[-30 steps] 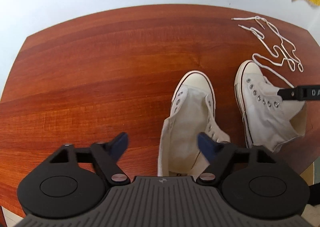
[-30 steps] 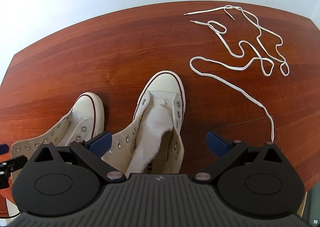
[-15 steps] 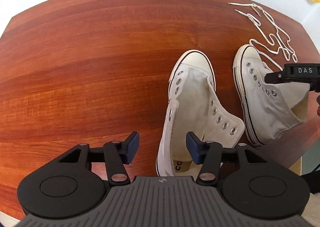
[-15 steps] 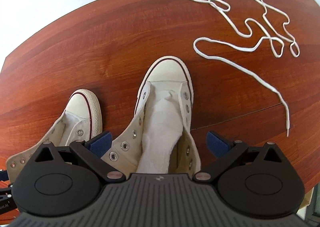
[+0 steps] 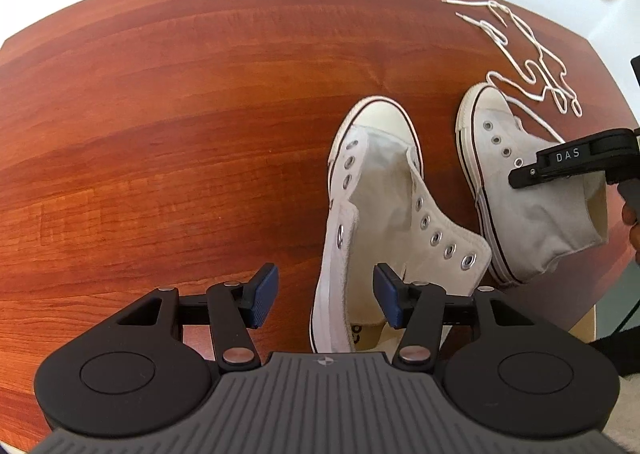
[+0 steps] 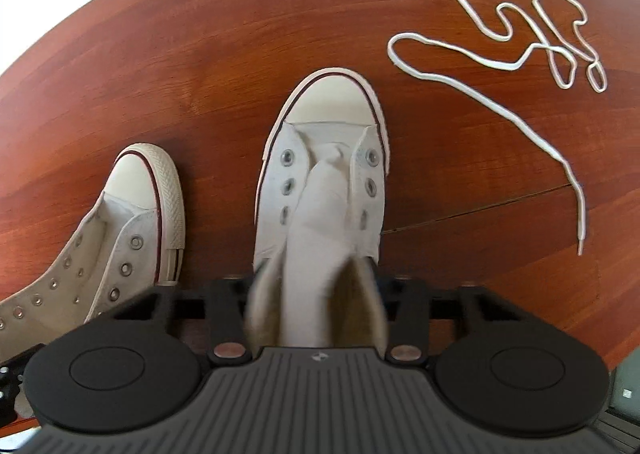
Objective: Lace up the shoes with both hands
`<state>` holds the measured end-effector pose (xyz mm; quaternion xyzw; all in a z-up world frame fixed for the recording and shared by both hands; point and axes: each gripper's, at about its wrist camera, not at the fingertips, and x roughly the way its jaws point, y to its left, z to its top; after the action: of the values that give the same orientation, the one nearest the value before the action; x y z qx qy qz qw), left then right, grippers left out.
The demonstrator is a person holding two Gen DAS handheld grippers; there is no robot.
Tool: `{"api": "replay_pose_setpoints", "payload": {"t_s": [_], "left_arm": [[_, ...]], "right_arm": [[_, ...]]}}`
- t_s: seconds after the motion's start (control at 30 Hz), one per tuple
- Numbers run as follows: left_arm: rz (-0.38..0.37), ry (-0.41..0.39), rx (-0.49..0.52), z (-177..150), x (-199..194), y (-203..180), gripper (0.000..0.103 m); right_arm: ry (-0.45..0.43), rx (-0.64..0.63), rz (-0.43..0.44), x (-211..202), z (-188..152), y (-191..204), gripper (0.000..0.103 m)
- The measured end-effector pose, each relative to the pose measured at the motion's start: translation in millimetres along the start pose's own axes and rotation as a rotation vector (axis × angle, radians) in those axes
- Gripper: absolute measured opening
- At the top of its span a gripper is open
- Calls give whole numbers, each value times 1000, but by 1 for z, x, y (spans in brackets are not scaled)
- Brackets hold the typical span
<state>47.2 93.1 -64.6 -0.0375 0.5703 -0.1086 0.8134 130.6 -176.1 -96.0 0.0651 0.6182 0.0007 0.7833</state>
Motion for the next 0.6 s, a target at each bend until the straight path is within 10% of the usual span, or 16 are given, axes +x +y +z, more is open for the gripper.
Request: {"api": "replay_pose_setpoints", "payload": {"t_s": [0.3, 0.6], "left_arm": [[-30, 16, -15, -1, 7, 1, 56], [8, 10, -12, -1, 6, -2, 56]], "right_arm": [[-37, -7, 42, -7, 12, 2, 22], [-108, -61, 91, -2, 92, 30, 18]]}}
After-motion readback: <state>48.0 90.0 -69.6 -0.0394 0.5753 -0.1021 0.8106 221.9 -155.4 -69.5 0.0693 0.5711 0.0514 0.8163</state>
